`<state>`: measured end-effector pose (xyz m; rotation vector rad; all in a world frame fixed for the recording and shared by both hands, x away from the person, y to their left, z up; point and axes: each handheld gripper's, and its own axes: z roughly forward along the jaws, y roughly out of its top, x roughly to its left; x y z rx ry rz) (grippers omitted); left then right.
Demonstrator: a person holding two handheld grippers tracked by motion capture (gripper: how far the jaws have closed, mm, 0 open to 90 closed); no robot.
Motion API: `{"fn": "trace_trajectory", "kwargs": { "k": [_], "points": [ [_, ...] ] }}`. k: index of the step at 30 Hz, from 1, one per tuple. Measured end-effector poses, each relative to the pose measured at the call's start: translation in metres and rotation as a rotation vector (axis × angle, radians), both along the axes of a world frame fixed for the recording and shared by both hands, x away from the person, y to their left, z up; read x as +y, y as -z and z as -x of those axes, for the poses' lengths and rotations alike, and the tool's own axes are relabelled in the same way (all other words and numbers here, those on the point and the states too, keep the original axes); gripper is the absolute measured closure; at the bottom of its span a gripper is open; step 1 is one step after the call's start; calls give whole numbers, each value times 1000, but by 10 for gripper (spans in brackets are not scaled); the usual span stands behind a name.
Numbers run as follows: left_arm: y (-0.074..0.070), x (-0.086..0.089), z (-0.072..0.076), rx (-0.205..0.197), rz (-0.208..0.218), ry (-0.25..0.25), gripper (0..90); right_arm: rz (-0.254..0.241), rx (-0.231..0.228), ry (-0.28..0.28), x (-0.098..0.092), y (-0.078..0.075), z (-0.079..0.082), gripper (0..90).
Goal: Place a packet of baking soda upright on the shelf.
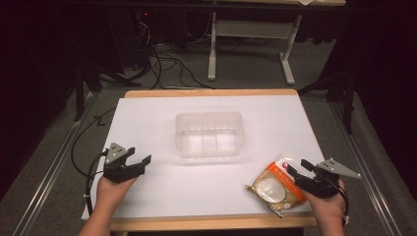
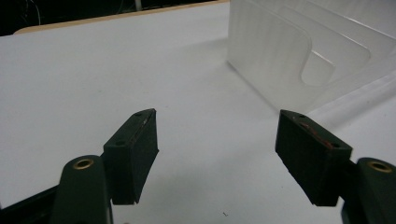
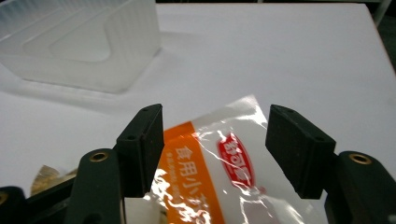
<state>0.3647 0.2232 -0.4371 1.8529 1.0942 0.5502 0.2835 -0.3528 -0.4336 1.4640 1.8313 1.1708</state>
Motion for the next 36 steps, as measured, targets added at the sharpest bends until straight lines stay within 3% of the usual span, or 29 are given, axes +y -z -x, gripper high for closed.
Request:
{"fn": "trace_trajectory", "kwargs": {
  "k": [5, 9, 11, 16, 19, 20, 24, 31, 34, 36],
  "points": [
    [0, 0, 0, -3, 5, -3, 302, -11, 19, 65, -23, 4, 4, 361],
    [-1, 0, -1, -6, 18, -12, 302, -30, 53, 115, -36, 10, 6, 350],
    [-2, -1, -4, -6, 26, -13, 302, -39, 94, 149, -47, 17, 8, 350],
    [-2, -5, -9, -6, 33, -5, 301, -74, 164, 160, -55, 28, 14, 385],
    [-3, -7, -10, -6, 34, 0, 302, -76, 178, 146, -56, 31, 15, 427],
    [-2, -9, -11, -12, 37, 5, 302, -80, 188, 138, -56, 33, 18, 474],
    [-2, -12, -15, -5, 43, 11, 302, -98, 201, 134, -57, 35, 22, 528],
    [-2, -19, -18, -9, 27, 31, 302, -89, 249, 116, -57, 39, 24, 653],
    [-3, -19, -18, -10, 25, 30, 301, -83, 246, 102, -54, 37, 23, 804],
    [-3, -18, -18, -10, 25, 27, 301, -70, 210, 102, -52, 32, 23, 893]
  ]
}}
